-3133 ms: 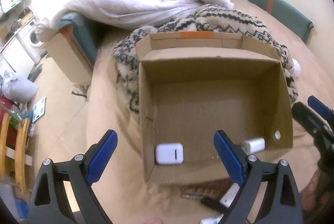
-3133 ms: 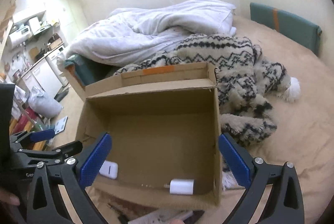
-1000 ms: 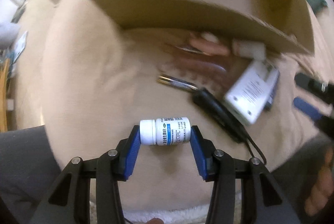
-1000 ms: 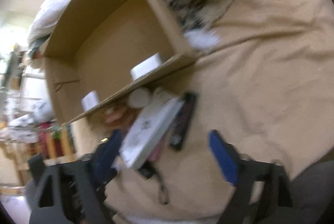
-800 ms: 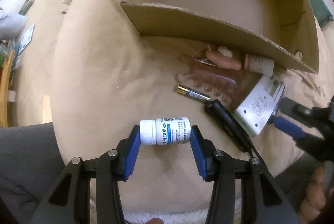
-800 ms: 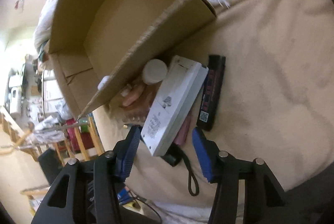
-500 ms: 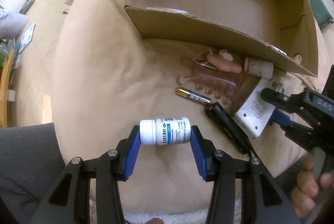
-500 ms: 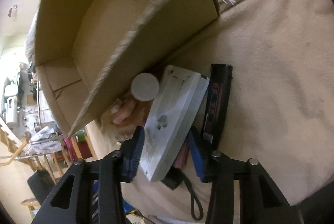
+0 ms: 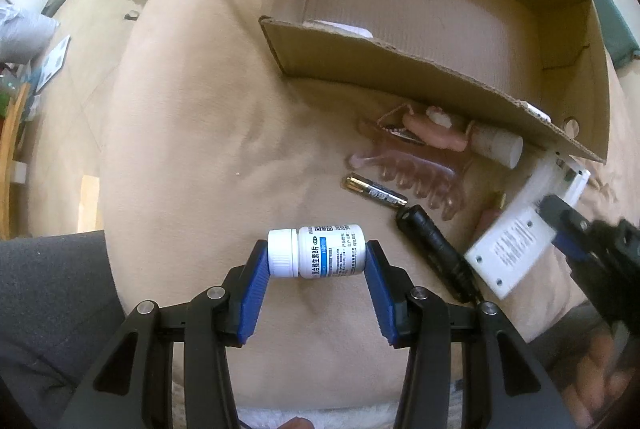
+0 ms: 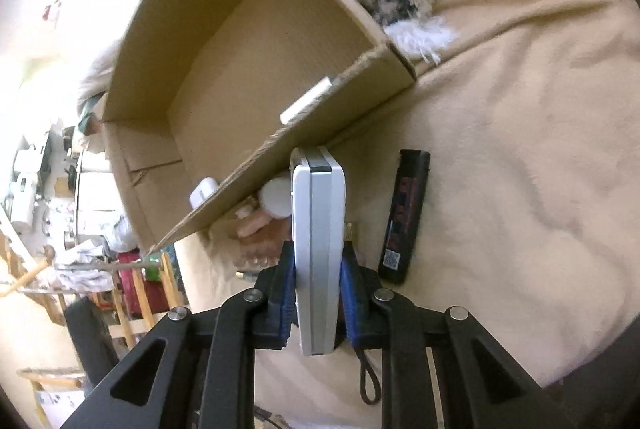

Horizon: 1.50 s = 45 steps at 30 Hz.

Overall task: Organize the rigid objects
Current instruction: 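Lift the pill bottle and power bank and carry both over the box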

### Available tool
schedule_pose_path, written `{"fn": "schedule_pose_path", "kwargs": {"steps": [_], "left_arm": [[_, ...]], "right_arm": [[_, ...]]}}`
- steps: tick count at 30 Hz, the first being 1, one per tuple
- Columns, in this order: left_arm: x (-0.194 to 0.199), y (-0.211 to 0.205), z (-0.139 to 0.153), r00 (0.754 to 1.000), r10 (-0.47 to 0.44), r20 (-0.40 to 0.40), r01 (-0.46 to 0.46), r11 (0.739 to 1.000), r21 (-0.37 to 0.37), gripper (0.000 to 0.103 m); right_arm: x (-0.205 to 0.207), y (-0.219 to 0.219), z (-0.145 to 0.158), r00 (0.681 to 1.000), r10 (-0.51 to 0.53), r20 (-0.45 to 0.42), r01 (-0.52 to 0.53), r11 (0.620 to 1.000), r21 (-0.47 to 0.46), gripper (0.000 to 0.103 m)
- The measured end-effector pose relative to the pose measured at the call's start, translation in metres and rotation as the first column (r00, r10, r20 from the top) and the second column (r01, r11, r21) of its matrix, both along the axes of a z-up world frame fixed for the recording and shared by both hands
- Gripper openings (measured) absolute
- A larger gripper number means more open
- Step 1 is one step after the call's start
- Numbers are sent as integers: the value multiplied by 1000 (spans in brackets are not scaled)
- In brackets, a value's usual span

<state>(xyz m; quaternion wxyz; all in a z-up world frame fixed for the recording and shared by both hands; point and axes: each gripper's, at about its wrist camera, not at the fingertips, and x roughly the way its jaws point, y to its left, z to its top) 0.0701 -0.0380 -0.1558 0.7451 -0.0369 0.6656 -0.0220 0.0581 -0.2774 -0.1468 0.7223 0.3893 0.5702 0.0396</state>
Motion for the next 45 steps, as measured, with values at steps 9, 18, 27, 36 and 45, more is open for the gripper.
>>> {"fn": "schedule_pose_path", "kwargs": {"steps": [9,18,27,36,45], "left_arm": [[-3,9,5,1000,19,16,-19,1000,-1,43],[-2,15,8,999,40,27,-41,999,8,43],[-4,16,16,997,53,57,-55,998,40,43],[-3,18,48,989,46,140,-51,998,32,43],[19,20,91,974,30,227,-38,999,34,43]], "right_arm": [[-18,-14,8,998,52,34,-50,997,-53,22],[-27,-4,44,979,93,181,-76,992,-98,22],[-27,-7,66,956,113,269,-87,990,-107,22],[-14,-21,100,918,106,381,-65,991,-117,22],[11,-28,138,875,144,463,-77,984,-160,22]]}}
